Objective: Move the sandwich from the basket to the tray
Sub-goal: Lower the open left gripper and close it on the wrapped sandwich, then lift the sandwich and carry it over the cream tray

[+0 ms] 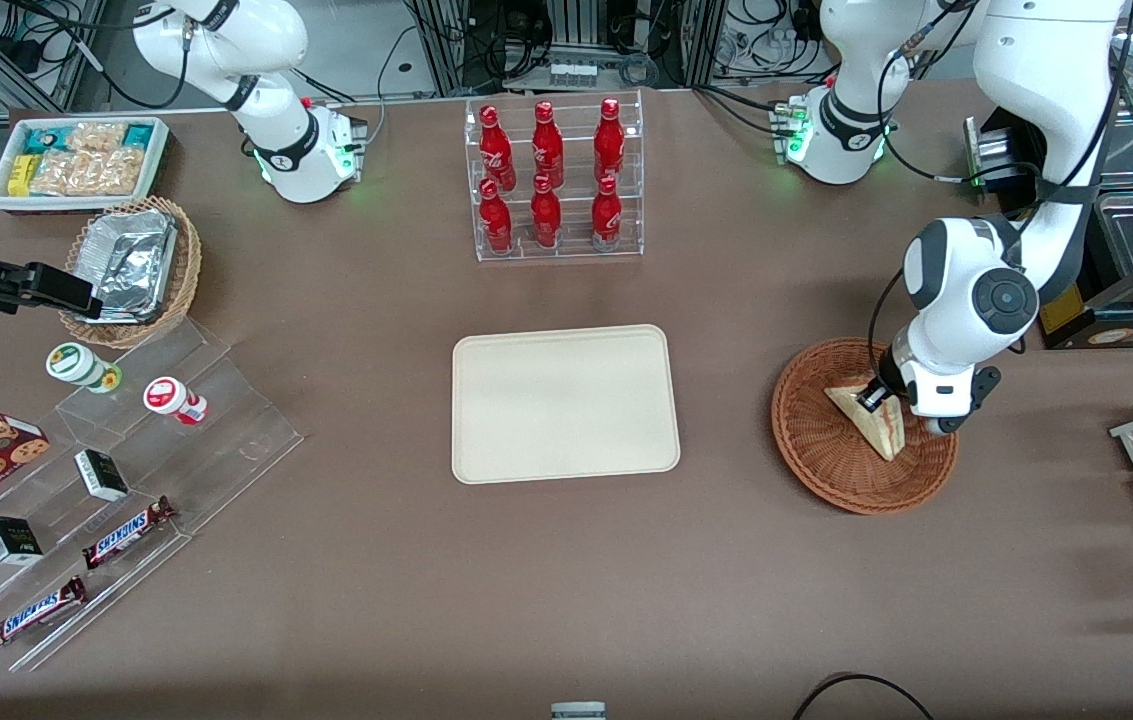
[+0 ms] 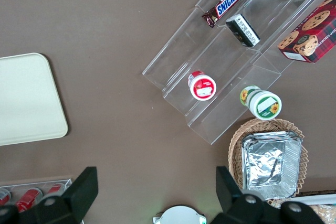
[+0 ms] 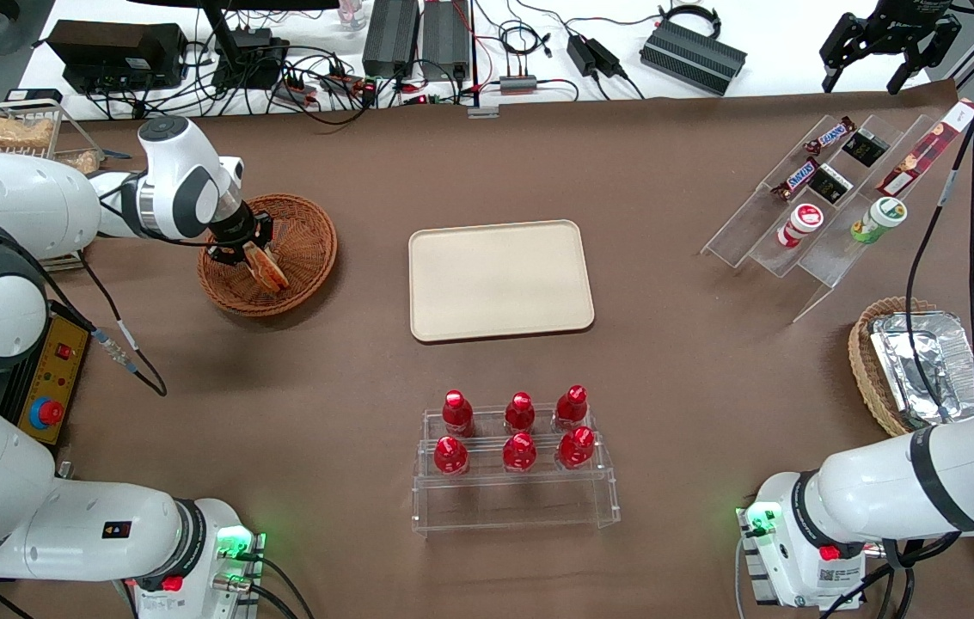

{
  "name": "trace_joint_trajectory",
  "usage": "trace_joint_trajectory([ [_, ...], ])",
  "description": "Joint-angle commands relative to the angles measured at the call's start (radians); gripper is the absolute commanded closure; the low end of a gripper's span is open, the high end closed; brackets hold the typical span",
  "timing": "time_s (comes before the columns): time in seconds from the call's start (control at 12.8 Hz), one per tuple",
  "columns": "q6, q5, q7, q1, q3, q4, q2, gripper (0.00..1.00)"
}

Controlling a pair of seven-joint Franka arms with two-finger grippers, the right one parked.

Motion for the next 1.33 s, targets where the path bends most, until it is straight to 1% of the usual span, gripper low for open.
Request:
trace_joint_trajectory([
  [0.0,-0.148,-0.004,0.062,-0.026,-0.015,0.093,-0.02,1.0],
  [0.31,-0.297,0.003,0.131,-0.112,-0.021,0.246,0.018,1.0],
  [0.47,-0.38,0.0,0.168,-0.174,-0.021,0.338,0.078,1.0],
  [0.62,-0.388,-0.002,0.15,-0.254,-0.021,0.411,0.139,1.0],
  [0.86,-0.389,-0.014,0.147,-0.368,-0.021,0.477,0.193,1.0],
  [1.25,-0.388,-0.014,-0.051,-0.546,-0.021,0.642,0.325,1.0],
])
